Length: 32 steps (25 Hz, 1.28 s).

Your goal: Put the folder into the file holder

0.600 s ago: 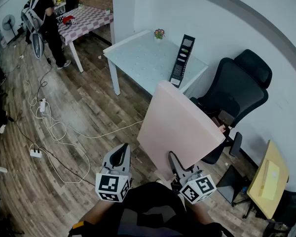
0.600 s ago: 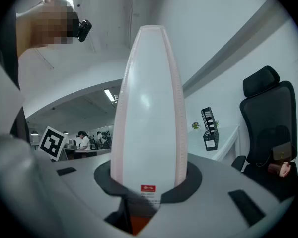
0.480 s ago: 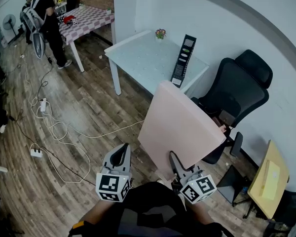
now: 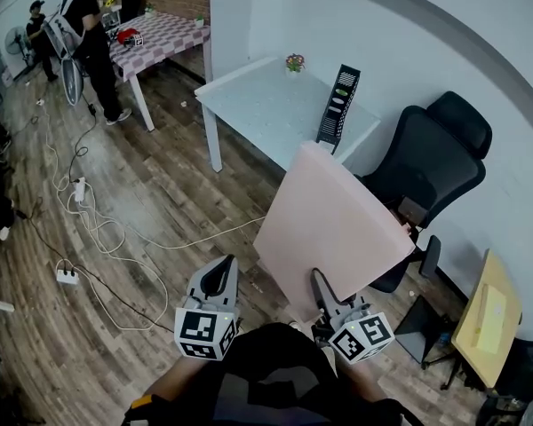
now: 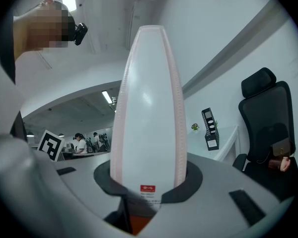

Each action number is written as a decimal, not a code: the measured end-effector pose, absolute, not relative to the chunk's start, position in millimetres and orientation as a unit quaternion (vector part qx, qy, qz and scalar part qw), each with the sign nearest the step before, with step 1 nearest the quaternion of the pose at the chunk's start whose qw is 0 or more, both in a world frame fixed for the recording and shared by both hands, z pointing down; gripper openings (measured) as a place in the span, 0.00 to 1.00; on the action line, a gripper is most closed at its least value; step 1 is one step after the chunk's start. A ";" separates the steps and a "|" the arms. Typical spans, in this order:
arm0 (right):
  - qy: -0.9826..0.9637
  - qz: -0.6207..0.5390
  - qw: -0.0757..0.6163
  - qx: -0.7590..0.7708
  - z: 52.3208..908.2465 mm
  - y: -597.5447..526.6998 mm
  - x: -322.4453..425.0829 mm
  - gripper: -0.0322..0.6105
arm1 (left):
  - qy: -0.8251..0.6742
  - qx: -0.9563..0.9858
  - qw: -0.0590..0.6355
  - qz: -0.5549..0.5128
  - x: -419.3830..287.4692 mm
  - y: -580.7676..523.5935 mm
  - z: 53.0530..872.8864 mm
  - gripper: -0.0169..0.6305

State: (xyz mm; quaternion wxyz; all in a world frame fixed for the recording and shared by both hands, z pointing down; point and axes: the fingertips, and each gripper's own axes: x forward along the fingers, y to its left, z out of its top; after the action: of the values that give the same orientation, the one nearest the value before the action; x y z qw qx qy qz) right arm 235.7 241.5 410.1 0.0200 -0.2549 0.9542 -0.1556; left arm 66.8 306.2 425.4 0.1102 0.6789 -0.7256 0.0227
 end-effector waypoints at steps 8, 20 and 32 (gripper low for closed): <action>0.948 -0.162 0.026 -0.271 407.1 250.7 213.1 0.26 | -0.733 0.670 0.117 0.011 30.5 330.6 431.7 0.04; 0.954 -0.177 0.001 -0.241 428.5 214.3 149.9 0.26 | -0.750 0.646 0.144 0.011 -22.1 306.2 454.4 0.04; 0.953 -0.210 0.019 -0.218 432.1 87.8 85.6 0.26 | -0.757 0.637 0.139 0.039 -76.8 184.5 442.8 0.04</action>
State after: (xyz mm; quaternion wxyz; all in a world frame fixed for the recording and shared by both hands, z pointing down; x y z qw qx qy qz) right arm 85.6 87.8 432.1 0.0193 -0.2175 0.9529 -0.2103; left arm -76.8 184.5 442.8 0.1394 0.6367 -0.7574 0.0390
